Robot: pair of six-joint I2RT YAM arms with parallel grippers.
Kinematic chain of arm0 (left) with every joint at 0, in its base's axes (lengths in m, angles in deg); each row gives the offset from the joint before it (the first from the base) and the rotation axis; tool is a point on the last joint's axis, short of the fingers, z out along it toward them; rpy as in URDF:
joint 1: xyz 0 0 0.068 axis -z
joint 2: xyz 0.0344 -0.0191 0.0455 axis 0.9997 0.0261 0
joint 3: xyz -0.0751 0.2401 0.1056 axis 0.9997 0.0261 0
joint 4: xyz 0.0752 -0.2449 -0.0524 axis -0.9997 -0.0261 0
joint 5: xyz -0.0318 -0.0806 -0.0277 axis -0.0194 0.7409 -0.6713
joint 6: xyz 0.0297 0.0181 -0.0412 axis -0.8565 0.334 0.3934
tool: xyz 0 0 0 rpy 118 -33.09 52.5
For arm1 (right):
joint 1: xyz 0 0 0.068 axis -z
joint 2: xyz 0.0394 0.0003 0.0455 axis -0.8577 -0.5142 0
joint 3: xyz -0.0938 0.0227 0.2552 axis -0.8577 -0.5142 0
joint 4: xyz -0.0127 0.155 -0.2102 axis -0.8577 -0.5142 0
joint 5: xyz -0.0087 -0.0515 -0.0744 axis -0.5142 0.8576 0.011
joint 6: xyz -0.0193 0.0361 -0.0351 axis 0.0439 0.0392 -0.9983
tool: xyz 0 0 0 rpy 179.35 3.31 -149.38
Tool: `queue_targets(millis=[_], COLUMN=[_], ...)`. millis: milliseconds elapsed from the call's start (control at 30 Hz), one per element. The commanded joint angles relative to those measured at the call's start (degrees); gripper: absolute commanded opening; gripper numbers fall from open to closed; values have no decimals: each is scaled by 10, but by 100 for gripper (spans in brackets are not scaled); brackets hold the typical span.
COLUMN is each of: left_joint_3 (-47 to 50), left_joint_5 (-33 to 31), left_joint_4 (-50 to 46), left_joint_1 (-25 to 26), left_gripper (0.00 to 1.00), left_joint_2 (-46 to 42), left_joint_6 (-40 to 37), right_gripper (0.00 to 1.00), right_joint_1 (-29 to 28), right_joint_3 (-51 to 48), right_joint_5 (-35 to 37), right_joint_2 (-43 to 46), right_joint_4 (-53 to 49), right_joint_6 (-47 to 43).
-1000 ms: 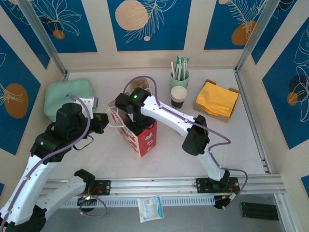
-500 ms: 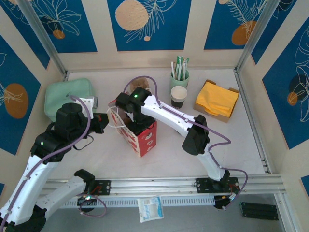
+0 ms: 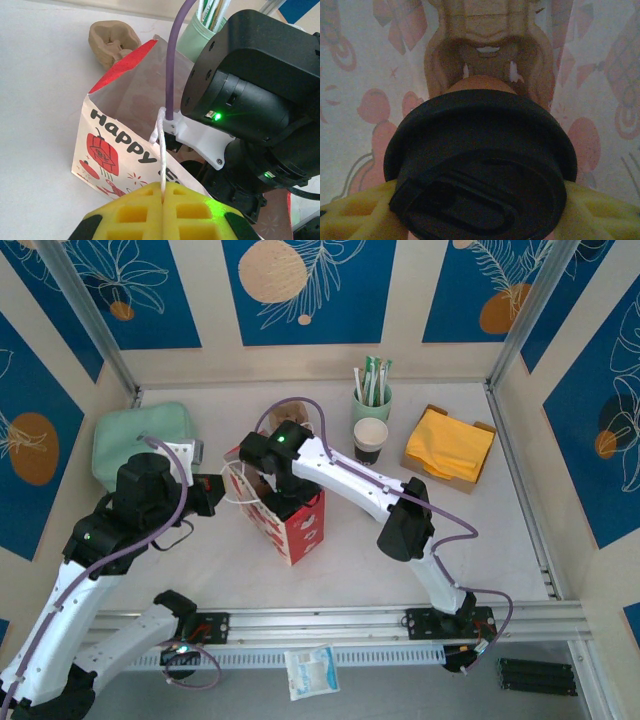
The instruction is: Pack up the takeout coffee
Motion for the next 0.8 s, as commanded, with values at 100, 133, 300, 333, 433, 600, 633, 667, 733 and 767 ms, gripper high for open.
queue_targets(millis=[100,133,300,333,433,600,633,667,733,767], left_joint_3=[3,3,3,4,3,5,5,6,7,7], left_joint_5=[11,11,12,13,14,16,16,16,17,18], left_joint_4=[9,10,11,11,12,12,12,13,14,14], left_joint_1=[-4,-4,-3,-4,-4,-4,-4,-3,-4,-3], left_gripper=[0,0,0,0,0,0,0,0,0,0], left_joint_2=[1,0,0,0,0,0,-1,0,-1,-1], left_joint_6=[3,3,4,3,5,5,6,6,6,7], right_gripper=[61,61,61,61,61,61,61,61,61,61], right_joint_1=[-4,-4,-4,-3,-3,-4,-4,-4,-4,-4], right_joint_3=[2,4,9,10,15,20,20,20,19,18], right_joint_5=[-16,-16,-11,-9,-6,0,1,3,8,10], right_joint_2=[-1,-1,-2,-2,-1,-2,-2,-2,-1,-2], right_joint_4=[-47,-46,-45,-44,-38,-33,-33,-31,-28,-26], right_joint_6=[-7,-7,-3,-1,6,12,13,14,17,19])
